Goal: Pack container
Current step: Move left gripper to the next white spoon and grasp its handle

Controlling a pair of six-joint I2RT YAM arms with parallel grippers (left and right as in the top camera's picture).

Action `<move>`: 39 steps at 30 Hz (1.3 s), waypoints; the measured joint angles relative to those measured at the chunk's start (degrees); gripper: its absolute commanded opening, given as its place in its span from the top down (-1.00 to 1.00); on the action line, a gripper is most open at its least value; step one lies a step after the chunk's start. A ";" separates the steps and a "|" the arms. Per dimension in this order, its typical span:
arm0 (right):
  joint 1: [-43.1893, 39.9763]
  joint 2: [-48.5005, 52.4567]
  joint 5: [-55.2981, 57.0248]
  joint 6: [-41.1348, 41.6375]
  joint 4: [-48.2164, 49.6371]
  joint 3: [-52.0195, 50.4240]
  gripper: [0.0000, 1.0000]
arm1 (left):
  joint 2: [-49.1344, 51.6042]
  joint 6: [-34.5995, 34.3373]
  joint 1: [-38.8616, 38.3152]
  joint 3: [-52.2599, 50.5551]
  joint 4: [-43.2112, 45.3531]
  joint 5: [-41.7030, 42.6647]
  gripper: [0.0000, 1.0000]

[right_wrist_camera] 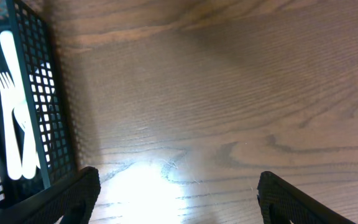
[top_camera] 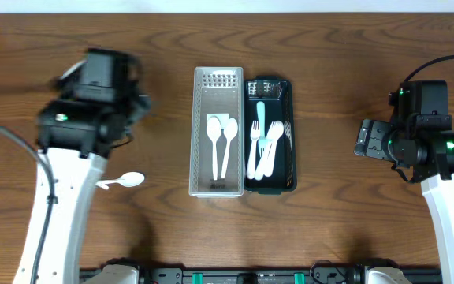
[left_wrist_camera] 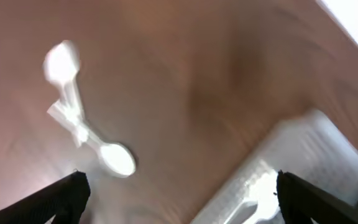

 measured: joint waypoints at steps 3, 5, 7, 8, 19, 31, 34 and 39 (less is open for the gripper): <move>0.00 0.00 -0.59 0.00 0.04 0.00 -0.68 | 1.44 -11.41 4.61 -1.14 -3.50 0.02 -0.96; 0.00 0.00 -0.83 0.00 0.07 0.00 -0.69 | 2.32 -17.81 7.32 -2.64 -3.85 0.59 -0.96; 0.00 0.00 -0.98 0.00 0.09 0.00 -0.69 | 2.91 -22.67 9.03 -4.61 -3.89 1.29 -0.96; 0.00 0.00 -1.05 0.00 0.07 0.00 -0.69 | 3.19 -25.20 9.81 -5.88 -3.82 1.77 -0.96; 0.00 0.00 -1.20 0.00 0.13 -0.02 -0.69 | 7.17 -33.68 13.14 -22.05 10.78 7.13 -0.97; 0.00 0.00 -1.20 0.00 0.24 -0.02 -0.69 | 10.88 -28.92 13.66 -34.60 29.86 12.44 -0.97; 0.00 0.00 -1.20 0.00 0.24 -0.02 -0.69 | 11.69 -27.23 14.73 -35.50 30.93 13.18 -0.97; 0.00 0.00 -1.20 0.00 0.24 -0.02 -0.69 | 12.87 -23.69 16.85 -35.63 33.07 14.62 -0.95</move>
